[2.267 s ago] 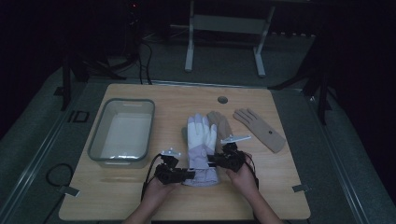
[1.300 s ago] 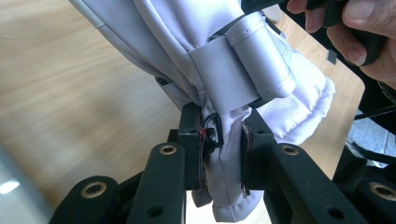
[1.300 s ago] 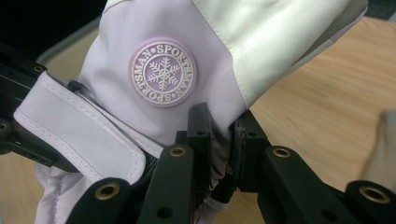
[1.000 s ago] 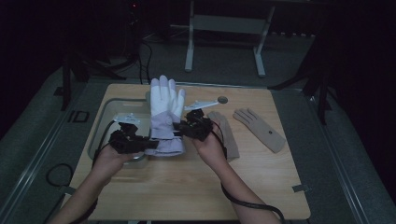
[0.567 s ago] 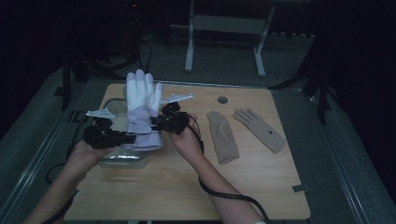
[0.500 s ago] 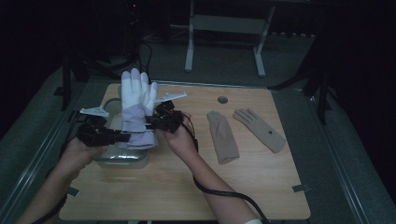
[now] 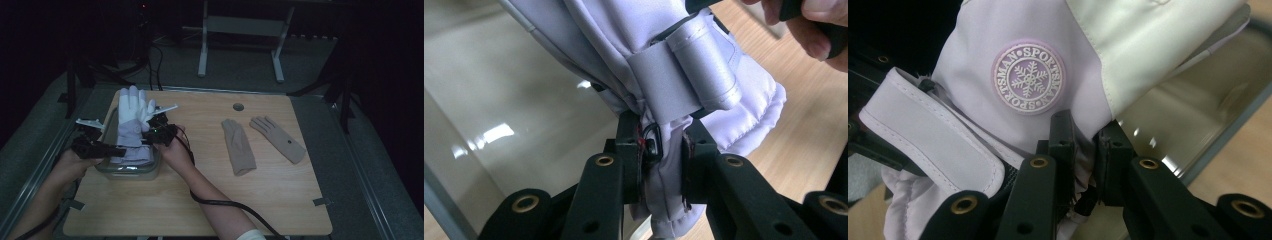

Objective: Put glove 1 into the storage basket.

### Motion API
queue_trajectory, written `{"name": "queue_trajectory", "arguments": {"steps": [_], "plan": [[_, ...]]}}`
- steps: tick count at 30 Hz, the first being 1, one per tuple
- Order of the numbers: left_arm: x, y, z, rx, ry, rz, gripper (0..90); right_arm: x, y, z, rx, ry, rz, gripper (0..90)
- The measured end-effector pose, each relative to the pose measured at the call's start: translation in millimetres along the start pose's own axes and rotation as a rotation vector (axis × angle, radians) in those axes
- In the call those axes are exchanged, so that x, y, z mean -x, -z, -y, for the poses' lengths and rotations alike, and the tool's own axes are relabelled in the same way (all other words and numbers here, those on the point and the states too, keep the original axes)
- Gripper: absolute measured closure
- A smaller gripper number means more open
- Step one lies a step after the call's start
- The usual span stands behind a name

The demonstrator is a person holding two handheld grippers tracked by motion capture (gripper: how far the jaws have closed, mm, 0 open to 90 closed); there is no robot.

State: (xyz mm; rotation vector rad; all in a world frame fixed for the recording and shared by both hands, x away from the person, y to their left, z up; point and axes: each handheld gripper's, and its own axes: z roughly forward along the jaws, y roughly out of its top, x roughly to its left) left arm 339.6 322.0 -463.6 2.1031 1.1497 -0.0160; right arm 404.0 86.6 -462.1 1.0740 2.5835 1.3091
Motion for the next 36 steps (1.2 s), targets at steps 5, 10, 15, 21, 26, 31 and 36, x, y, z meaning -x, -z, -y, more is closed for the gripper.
{"name": "queue_trajectory", "arguments": {"steps": [5, 10, 15, 21, 26, 31, 36], "plan": [[-5.1, -13.0, 12.1, -0.043, 0.011, 0.0, 74.8, 3.9, -18.0, 14.1, -0.073, -0.017, -0.024, 80.0], [-3.7, -21.0, 13.0, -0.067, -0.001, -0.036, 70.5, 8.1, -26.7, 19.0, -0.128, -0.045, -0.009, 79.8], [2.4, -32.2, 13.5, -0.09, -0.022, -0.128, 60.1, 7.8, -30.1, 17.3, -0.157, -0.049, 0.022, 79.1], [5.6, -36.0, 14.7, -0.058, -0.011, -0.184, 51.7, -0.5, -36.0, 10.6, -0.197, 0.031, 0.087, 55.6], [9.4, -27.4, 16.1, 0.015, -0.007, -0.231, 42.8, 1.9, -30.8, 6.4, -0.16, 0.066, 0.081, 38.6], [18.2, -10.5, 13.8, 0.133, 0.002, -0.249, 26.5, 5.4, -11.0, -2.9, -0.132, 0.12, 0.038, 18.9], [35.4, -5.2, 6.0, 0.254, 0.0, -0.237, 18.2, 8.5, 10.2, -6.2, -0.088, 0.145, 0.037, 14.1]]}}
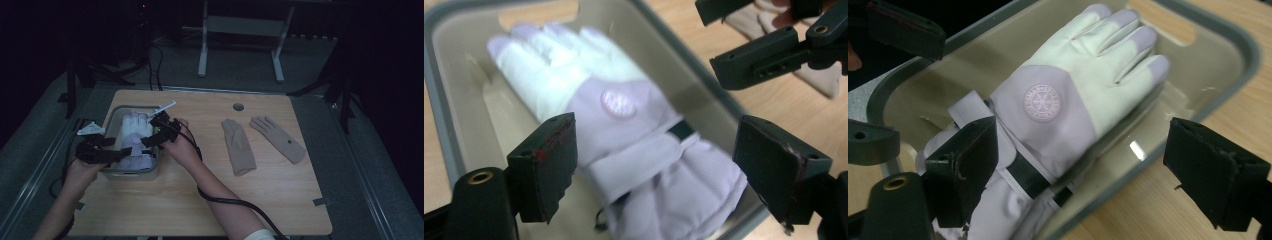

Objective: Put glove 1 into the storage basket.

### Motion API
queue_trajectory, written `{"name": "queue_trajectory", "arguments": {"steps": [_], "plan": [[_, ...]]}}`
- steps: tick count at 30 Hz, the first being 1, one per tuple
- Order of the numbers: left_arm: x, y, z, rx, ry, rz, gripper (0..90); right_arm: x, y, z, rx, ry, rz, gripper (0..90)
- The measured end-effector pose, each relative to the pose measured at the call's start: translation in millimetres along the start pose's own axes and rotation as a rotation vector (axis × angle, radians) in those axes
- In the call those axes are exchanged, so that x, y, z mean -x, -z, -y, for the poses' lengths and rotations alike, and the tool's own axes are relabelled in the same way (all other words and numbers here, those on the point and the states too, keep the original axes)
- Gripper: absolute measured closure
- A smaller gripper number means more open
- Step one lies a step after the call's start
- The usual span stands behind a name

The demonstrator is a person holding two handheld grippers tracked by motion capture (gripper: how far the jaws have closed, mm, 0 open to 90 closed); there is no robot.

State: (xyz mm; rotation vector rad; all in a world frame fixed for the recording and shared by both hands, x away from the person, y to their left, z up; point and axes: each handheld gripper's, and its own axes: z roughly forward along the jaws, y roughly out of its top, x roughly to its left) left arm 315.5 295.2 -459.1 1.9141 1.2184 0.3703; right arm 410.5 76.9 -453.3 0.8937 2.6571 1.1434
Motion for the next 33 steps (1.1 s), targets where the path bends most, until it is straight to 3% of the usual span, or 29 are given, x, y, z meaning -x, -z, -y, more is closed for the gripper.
{"name": "queue_trajectory", "arguments": {"steps": [5, 7, 10, 18, 26, 31, 33], "plan": [[20.2, -5.2, -5.1, 0.042, -0.026, 0.036, 18.3, 8.0, 18.5, 2.4, -0.025, -0.002, -0.01, 14.6], [30.3, -8.1, -5.9, 0.06, -0.056, 0.03, 18.2, 11.6, 26.1, 6.1, -0.023, 0.003, -0.005, 14.6], [44.1, -13.4, -7.4, 0.08, -0.071, 0.06, 18.3, 17.1, 35.3, 12.1, -0.014, 0.003, 0.004, 14.5], [77.6, -31.3, -10.9, 0.048, -0.113, 0.094, 15.1, 29.0, 56.0, 30.7, 0.006, 0.021, 0.03, 13.9], [95.5, -47.6, -11.2, 0.034, -0.107, 0.169, 3.4, 41.1, 72.6, 49.7, -0.004, 0.026, 0.061, 13.9], [106.7, -55.2, -7.6, 0.025, -0.146, 0.173, 2.2, 49.6, 83.5, 61.4, 0.002, 0.021, 0.078, 13.9], [113.2, -59.0, -4.7, 0.043, -0.159, 0.177, 2.2, 55.8, 90.3, 69.5, 0.013, 0.015, 0.085, 13.9]]}}
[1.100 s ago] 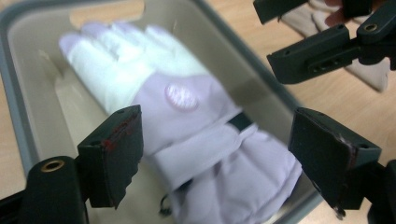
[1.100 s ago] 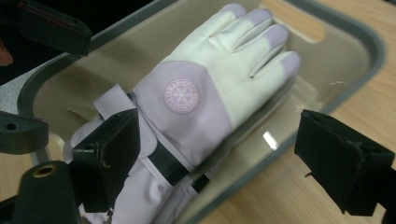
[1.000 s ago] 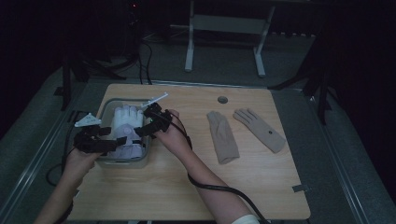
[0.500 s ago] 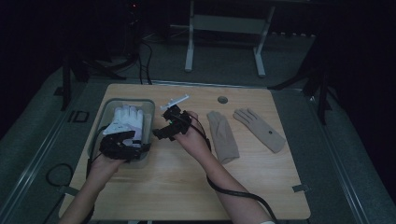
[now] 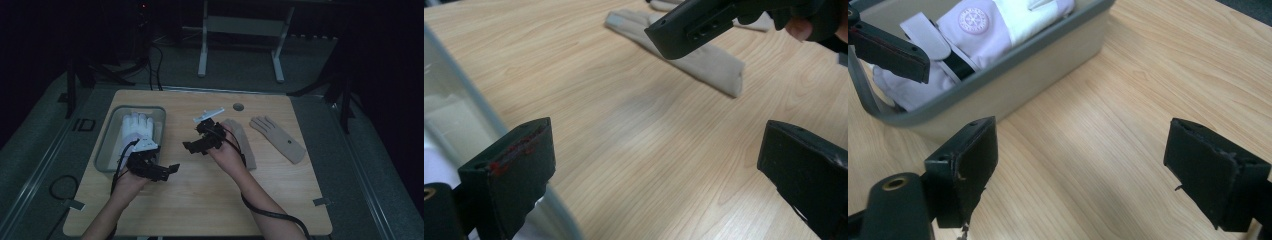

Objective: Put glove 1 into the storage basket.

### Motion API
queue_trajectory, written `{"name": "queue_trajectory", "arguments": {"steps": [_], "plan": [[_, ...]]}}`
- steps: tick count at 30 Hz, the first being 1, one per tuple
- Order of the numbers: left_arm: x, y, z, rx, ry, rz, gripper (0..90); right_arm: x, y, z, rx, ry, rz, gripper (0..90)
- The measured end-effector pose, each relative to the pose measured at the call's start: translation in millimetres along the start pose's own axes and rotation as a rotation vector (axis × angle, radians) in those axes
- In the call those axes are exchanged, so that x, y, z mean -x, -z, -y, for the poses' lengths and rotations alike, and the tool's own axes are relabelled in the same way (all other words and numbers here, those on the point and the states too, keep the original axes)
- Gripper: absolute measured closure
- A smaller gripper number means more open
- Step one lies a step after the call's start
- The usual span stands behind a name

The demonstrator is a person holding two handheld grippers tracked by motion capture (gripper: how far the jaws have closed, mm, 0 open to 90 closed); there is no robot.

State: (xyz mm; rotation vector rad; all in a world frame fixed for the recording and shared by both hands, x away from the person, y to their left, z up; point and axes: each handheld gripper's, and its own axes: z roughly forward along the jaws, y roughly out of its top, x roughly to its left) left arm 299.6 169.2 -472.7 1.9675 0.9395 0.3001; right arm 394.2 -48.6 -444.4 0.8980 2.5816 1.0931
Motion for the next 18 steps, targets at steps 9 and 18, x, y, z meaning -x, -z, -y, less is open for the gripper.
{"name": "queue_trajectory", "arguments": {"steps": [9, 18], "plan": [[19.5, -13.5, 7.2, 0.063, -0.034, 0.049, 2.3, 15.7, 16.6, 30.1, 0.038, 0.047, -0.013, 13.7], [34.3, -33.1, 23.9, 0.07, -0.074, 0.056, 2.4, 37.6, 35.4, 57.6, 0.082, 0.005, -0.022, 13.3]]}}
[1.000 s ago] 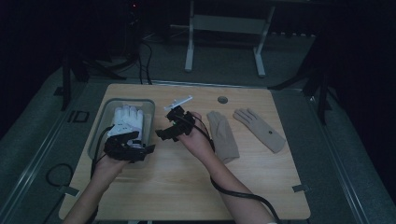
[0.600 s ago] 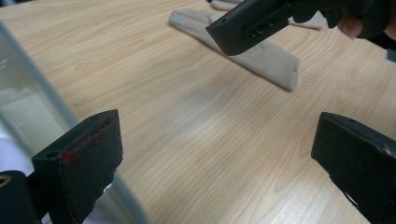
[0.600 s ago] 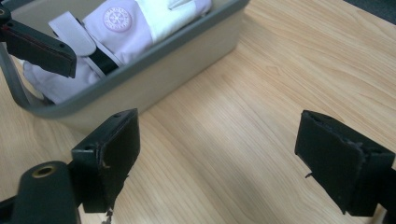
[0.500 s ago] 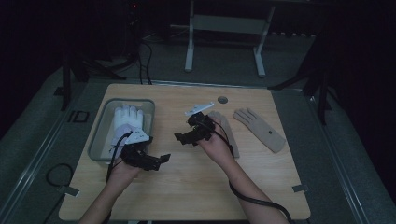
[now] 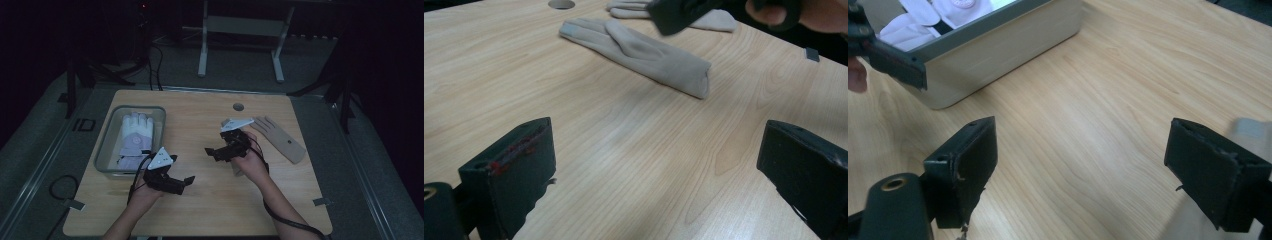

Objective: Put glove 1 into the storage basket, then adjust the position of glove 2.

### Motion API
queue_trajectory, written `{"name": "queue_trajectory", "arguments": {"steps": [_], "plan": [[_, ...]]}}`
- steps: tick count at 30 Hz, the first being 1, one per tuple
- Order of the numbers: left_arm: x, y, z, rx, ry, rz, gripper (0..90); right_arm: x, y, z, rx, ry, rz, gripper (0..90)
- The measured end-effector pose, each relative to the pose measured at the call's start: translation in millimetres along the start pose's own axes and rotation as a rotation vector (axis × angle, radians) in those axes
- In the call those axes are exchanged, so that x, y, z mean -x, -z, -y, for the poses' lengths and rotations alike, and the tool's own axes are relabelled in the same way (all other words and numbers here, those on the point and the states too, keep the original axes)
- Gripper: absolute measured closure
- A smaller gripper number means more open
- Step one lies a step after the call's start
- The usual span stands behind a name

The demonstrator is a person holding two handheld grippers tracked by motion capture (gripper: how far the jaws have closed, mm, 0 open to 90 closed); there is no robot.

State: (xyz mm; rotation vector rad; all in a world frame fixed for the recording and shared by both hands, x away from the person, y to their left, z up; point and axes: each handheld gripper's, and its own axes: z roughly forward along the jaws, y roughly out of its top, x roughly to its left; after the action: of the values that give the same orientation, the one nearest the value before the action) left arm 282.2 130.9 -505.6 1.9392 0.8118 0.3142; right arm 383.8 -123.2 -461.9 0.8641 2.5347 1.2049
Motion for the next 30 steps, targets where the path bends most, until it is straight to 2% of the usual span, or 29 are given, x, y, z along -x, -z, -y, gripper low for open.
{"name": "queue_trajectory", "arguments": {"steps": [4, 5, 9, 12, 14, 16, 17, 18, 19, 20, 23, 27, 30], "plan": [[3.9, -7.8, 10.8, -0.001, -0.005, -0.01, 2.4, 9.3, 10.2, 8.9, 0.017, -0.022, 0.018, 12.1], [4.7, -9.8, 13.3, -0.008, -0.008, -0.008, 2.4, 14.4, 14.0, 14.2, 0.028, -0.034, 0.037, 10.6], [8.8, -16.6, 23.0, -0.012, -0.021, -0.014, 2.4, 21.8, 16.4, 25.0, 0.012, -0.017, 0.073, 10.4], [10.5, -19.8, 27.5, -0.011, -0.024, -0.008, 2.4, 32.4, 16.7, 37.4, 0.015, -0.019, 0.106, 14.1], [12.2, -20.6, 29.1, -0.009, -0.043, -0.007, 2.4, 40.7, 16.0, 45.3, 0.015, -0.014, 0.133, 18.7], [12.7, -20.8, 29.9, -0.003, -0.05, -0.006, 2.4, 45.1, 15.6, 48.9, 0.013, -0.018, 0.137, 20.9], [13.1, -21.3, 31.7, 0.01, -0.055, -0.006, 2.4, 49.7, 15.0, 52.0, 0.007, -0.02, 0.14, 22.9], [13.0, -21.5, 32.1, 0.01, -0.052, -0.007, 2.4, 60.6, 13.5, 57.7, -0.02, -0.009, 0.179, 34.2], [12.9, -21.1, 32.7, 0.017, -0.052, -0.004, 2.4, 65.5, 12.9, 59.6, -0.032, -0.009, 0.193, 37.2], [12.9, -20.5, 33.3, 0.024, -0.05, -0.002, 2.4, 70.5, 12.3, 61.2, -0.042, -0.006, 0.206, 45.5], [13.6, -20.9, 35.7, 0.025, -0.043, 0.004, 2.4, 84.3, 8.4, 64.5, -0.086, -0.022, 0.209, 54.3], [15.9, -22.3, 39.8, 0.01, -0.055, 0.004, 2.4, 93.1, -1.7, 64.0, -0.099, -0.027, 0.191, 51.1], [17.6, -23.4, 41.1, -0.002, -0.071, -0.003, 2.3, 94.1, -9.7, 61.5, -0.096, -0.006, 0.207, 45.6]]}}
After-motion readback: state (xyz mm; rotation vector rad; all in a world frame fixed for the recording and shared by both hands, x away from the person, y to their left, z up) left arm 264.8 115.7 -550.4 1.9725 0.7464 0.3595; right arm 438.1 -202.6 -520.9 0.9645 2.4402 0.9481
